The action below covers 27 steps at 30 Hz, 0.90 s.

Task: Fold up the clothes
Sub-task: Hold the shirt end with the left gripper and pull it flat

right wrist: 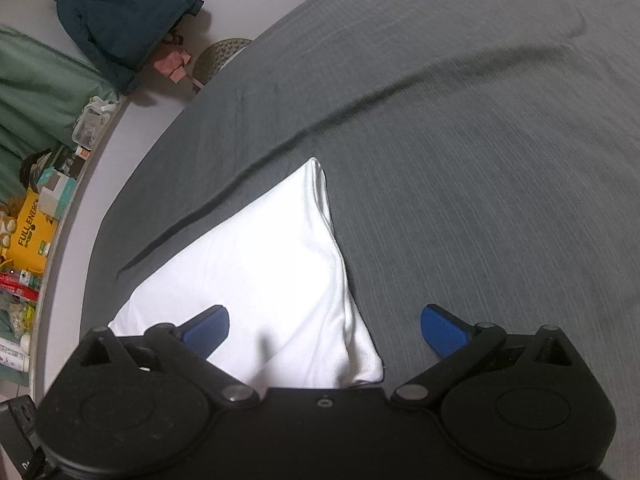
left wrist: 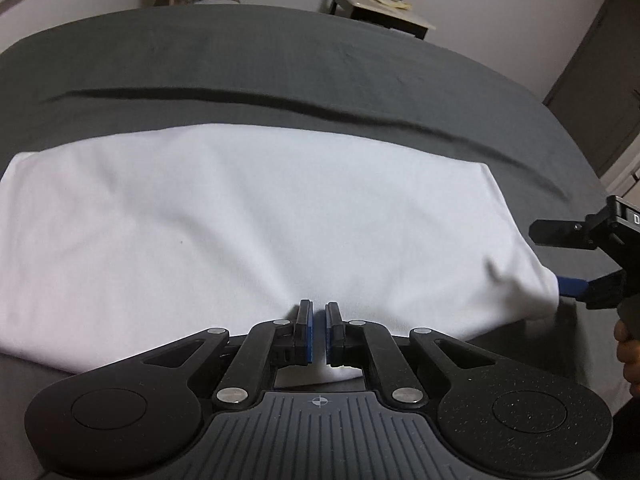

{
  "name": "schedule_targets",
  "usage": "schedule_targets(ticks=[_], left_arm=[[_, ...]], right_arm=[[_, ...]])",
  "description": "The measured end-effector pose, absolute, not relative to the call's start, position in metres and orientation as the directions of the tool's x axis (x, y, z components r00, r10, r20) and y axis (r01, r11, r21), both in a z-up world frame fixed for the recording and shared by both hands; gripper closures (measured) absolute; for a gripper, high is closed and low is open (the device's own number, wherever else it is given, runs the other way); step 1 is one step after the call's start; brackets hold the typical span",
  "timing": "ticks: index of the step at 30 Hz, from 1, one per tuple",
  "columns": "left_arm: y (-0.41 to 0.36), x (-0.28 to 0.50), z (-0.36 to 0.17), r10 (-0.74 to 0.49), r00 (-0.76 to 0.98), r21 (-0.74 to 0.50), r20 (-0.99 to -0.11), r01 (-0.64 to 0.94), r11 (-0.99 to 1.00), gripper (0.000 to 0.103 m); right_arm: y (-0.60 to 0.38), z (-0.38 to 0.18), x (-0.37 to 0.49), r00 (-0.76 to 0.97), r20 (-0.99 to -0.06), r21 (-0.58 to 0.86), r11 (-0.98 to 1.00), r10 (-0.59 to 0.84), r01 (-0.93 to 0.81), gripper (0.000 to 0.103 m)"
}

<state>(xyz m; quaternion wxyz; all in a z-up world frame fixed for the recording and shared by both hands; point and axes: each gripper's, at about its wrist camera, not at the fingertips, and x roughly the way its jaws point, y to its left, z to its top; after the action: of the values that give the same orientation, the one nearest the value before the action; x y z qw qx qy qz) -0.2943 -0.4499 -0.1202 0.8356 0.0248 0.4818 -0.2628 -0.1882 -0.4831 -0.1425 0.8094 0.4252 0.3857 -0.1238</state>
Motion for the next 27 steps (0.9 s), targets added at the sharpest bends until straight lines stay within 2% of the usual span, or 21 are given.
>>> schedule_targets(ticks=[7,10,20,27], left_arm=[[-0.449,-0.288,-0.131,-0.446,0.385,-0.289,-0.808,0.4,0.87,0.099],[-0.454,-0.287,-0.125,-0.443,0.391,-0.273,-0.807,0.42,0.866,0.099],[-0.477,-0.255,-0.139,-0.44,0.441,-0.319,-0.782,0.323,0.891,0.099],[-0.488,-0.243,-0.127,-0.449,0.491,-0.306,-0.746,0.346,0.887,0.099]], right_arm=[[-0.485,-0.142,-0.188,0.674,-0.728,0.593,0.61,0.128,0.525,0.0],[-0.486,-0.144,-0.19,0.681,-0.721,0.605,0.598,0.131,0.526,0.0],[-0.479,-0.147,-0.193,0.695,-0.707,0.625,0.578,0.133,0.525,0.0],[-0.481,-0.149,-0.193,0.703,-0.698,0.632,0.58,0.138,0.514,0.0]])
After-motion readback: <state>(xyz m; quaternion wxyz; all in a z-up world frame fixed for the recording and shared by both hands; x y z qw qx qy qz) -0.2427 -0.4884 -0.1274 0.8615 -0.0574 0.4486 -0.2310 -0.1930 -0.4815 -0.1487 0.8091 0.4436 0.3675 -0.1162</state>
